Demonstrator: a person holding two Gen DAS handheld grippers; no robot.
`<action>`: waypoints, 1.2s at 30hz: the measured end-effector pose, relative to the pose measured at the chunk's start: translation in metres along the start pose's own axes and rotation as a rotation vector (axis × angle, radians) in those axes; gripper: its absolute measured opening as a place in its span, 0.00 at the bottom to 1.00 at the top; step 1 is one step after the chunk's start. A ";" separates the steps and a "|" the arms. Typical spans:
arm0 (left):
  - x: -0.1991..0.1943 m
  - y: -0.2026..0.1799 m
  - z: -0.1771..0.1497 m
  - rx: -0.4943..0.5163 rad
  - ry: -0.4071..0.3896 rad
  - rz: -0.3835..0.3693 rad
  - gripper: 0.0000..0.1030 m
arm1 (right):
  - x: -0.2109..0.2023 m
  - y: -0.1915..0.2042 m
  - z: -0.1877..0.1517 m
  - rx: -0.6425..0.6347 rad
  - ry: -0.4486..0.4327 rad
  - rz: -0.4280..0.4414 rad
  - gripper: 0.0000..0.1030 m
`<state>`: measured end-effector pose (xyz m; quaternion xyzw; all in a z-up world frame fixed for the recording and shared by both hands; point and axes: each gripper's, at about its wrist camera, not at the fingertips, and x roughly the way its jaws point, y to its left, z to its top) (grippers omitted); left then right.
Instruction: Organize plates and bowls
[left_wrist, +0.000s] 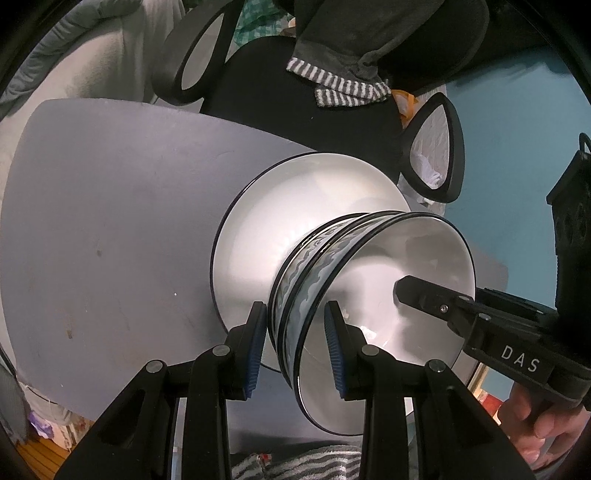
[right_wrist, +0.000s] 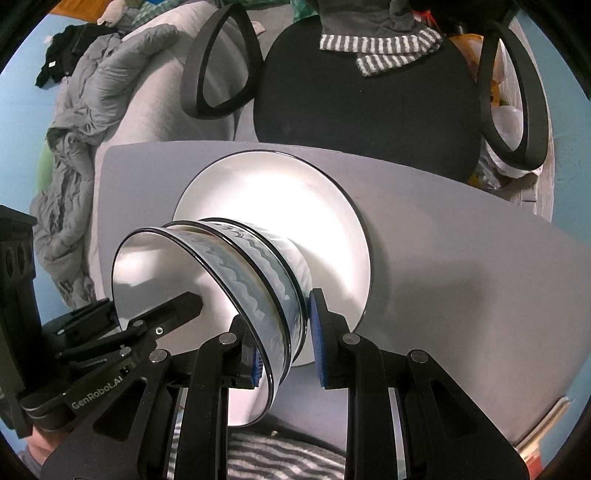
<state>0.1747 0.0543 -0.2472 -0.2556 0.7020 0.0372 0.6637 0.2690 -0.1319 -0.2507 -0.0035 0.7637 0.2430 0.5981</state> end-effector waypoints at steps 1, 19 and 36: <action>0.000 0.000 0.000 0.002 -0.001 -0.001 0.30 | 0.001 0.000 0.000 0.002 0.000 -0.001 0.22; -0.004 0.011 -0.005 -0.008 -0.083 -0.025 0.43 | 0.004 -0.001 -0.001 -0.001 -0.019 0.018 0.32; -0.079 0.001 -0.025 0.132 -0.342 0.063 0.50 | -0.073 0.032 -0.038 -0.162 -0.325 -0.233 0.58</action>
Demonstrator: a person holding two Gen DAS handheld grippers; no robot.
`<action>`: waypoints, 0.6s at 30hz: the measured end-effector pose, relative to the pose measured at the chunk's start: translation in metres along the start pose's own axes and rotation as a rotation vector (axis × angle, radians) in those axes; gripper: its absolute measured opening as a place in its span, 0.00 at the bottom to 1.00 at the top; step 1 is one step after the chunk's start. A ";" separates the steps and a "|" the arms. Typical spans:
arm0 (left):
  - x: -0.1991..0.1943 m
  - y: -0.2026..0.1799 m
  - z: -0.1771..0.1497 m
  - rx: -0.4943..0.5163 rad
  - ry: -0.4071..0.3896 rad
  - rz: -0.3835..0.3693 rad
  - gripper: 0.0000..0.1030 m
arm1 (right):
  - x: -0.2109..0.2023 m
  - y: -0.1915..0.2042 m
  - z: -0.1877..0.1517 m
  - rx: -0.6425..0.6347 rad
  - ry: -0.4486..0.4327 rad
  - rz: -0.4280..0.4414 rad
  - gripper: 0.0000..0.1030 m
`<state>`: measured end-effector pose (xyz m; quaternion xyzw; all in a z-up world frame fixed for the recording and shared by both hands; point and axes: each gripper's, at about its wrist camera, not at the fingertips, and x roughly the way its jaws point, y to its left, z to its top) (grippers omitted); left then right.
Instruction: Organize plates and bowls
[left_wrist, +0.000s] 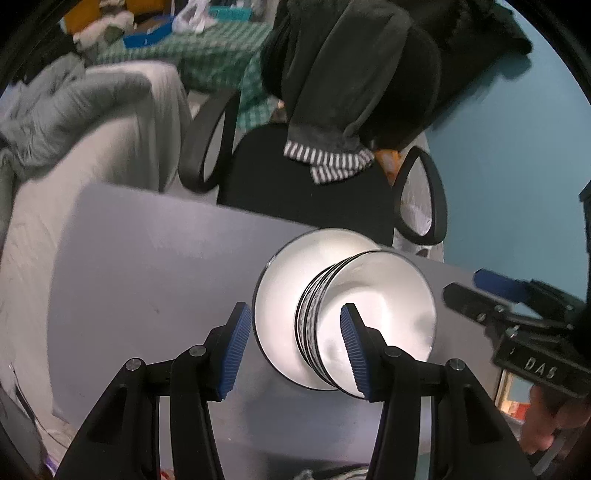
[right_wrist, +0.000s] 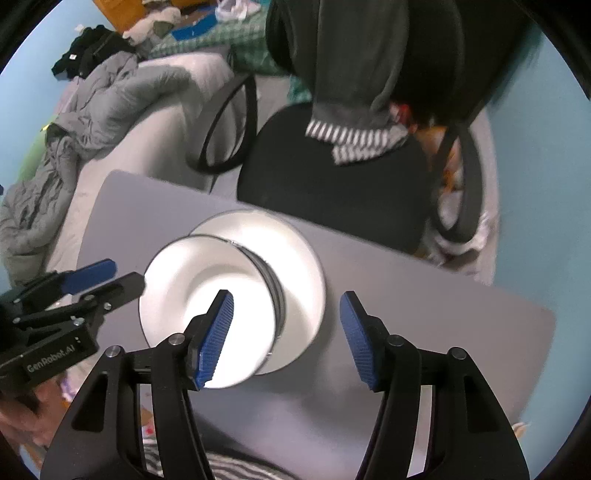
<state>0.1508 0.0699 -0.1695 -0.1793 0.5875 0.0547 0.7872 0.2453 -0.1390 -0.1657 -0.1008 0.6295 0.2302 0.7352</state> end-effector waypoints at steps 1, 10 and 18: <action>-0.006 -0.002 0.000 0.009 -0.020 0.000 0.50 | -0.006 -0.001 0.000 -0.003 -0.020 -0.013 0.58; -0.077 -0.024 -0.010 0.063 -0.213 0.008 0.55 | -0.072 -0.004 -0.017 -0.041 -0.220 -0.163 0.64; -0.115 -0.036 -0.018 0.044 -0.304 0.006 0.56 | -0.114 0.001 -0.039 -0.039 -0.315 -0.200 0.65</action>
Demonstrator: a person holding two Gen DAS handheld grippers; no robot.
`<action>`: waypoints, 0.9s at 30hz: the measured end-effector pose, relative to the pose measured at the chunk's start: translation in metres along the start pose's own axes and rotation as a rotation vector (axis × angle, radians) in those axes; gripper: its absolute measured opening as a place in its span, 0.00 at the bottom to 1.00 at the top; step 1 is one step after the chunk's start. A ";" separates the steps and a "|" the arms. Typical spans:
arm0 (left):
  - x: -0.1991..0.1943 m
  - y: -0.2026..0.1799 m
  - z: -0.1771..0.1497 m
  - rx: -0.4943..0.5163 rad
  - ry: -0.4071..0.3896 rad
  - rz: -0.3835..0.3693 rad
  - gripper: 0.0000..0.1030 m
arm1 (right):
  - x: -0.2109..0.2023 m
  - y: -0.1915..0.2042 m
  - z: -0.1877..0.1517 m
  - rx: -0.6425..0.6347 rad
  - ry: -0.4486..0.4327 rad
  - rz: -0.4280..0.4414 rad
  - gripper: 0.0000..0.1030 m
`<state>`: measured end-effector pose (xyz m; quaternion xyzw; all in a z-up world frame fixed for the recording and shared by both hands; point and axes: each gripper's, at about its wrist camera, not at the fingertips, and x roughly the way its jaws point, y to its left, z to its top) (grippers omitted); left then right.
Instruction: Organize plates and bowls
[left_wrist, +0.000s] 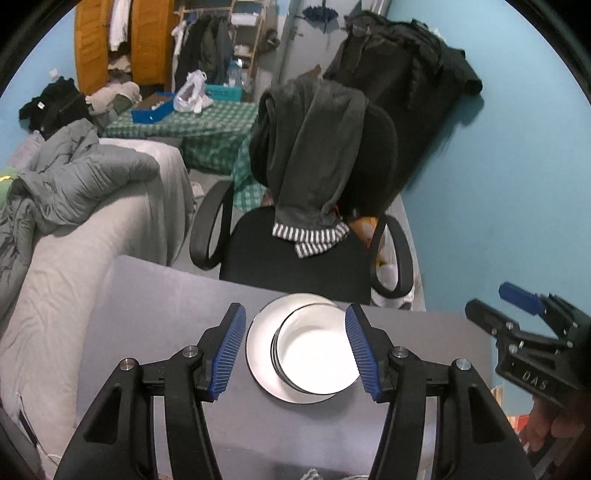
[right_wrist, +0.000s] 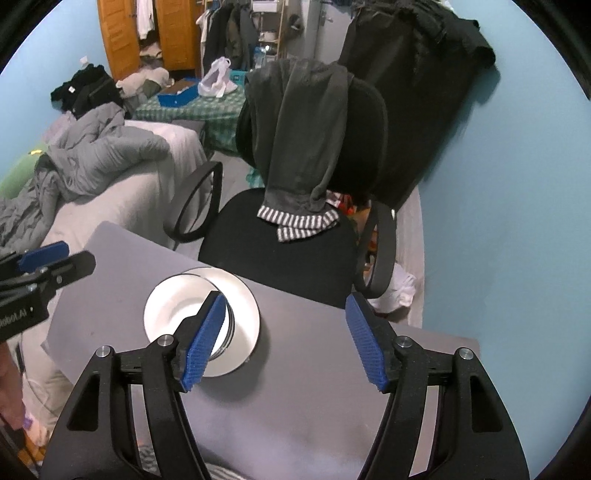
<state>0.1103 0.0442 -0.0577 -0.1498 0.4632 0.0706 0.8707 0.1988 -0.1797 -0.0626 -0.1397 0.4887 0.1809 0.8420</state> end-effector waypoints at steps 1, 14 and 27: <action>-0.005 -0.002 0.000 0.005 -0.017 0.006 0.57 | -0.005 -0.001 0.000 0.003 -0.008 0.001 0.65; -0.055 -0.044 -0.016 0.118 -0.182 0.093 0.78 | -0.043 -0.007 -0.012 0.054 -0.072 0.020 0.65; -0.064 -0.050 -0.018 0.103 -0.137 0.096 0.83 | -0.049 -0.011 -0.025 0.104 -0.056 0.014 0.65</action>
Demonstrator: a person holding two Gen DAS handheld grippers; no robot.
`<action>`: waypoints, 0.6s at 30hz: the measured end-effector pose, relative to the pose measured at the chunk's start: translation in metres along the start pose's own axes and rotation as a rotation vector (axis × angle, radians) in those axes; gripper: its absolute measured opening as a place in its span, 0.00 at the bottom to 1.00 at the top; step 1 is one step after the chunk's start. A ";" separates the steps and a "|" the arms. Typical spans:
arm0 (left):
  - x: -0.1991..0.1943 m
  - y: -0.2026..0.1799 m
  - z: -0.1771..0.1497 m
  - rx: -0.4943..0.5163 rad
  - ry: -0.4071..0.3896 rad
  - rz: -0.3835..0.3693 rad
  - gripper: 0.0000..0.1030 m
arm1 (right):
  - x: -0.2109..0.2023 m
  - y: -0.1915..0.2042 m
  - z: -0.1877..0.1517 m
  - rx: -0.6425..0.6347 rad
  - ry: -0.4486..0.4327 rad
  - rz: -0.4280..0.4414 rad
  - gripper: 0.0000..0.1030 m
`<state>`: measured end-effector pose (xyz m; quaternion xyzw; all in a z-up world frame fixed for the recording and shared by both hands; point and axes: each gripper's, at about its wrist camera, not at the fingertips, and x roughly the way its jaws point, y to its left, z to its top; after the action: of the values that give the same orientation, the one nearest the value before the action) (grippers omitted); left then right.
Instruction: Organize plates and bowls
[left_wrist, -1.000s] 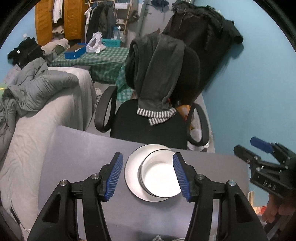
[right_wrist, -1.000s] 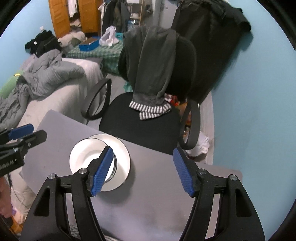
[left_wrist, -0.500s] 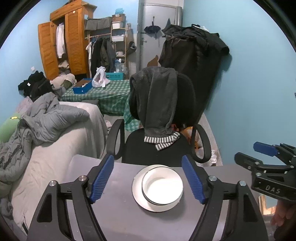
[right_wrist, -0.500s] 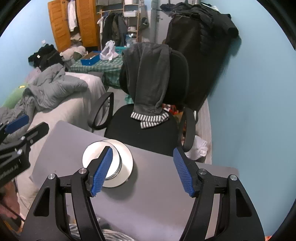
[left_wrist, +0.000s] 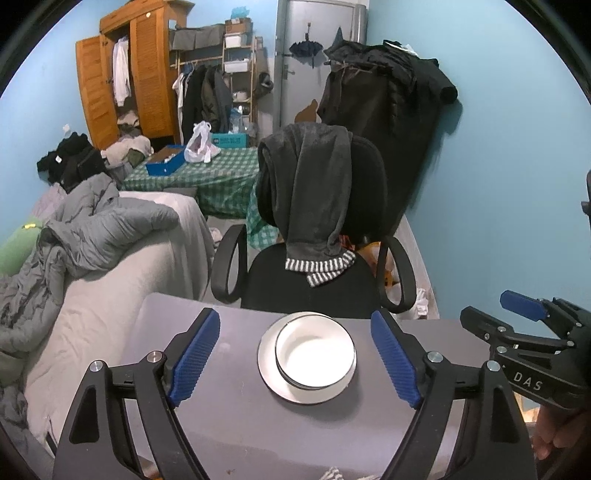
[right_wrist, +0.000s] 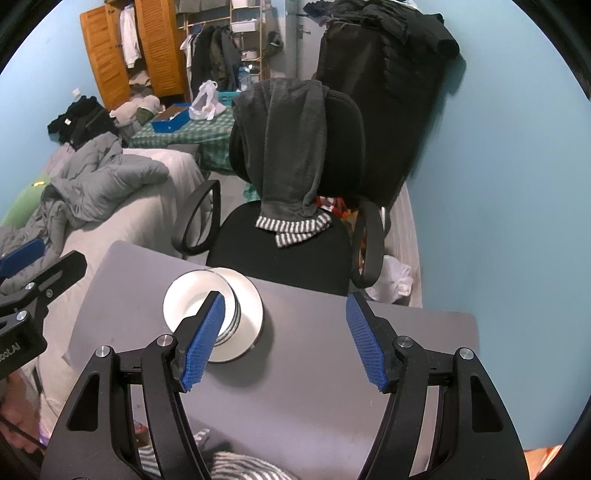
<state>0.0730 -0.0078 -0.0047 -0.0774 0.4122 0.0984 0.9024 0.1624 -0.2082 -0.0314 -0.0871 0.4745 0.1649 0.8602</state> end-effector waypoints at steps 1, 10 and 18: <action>-0.001 0.000 -0.001 -0.011 0.002 -0.006 0.83 | 0.000 0.000 0.000 0.000 0.001 -0.003 0.65; -0.007 -0.002 -0.006 -0.030 0.010 -0.021 0.83 | -0.004 -0.001 -0.001 -0.001 0.005 0.005 0.65; -0.010 -0.006 -0.010 -0.019 0.022 -0.038 0.83 | -0.006 -0.001 -0.004 0.004 0.013 0.012 0.65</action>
<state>0.0606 -0.0168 -0.0031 -0.0951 0.4195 0.0843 0.8988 0.1565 -0.2114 -0.0290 -0.0837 0.4808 0.1686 0.8564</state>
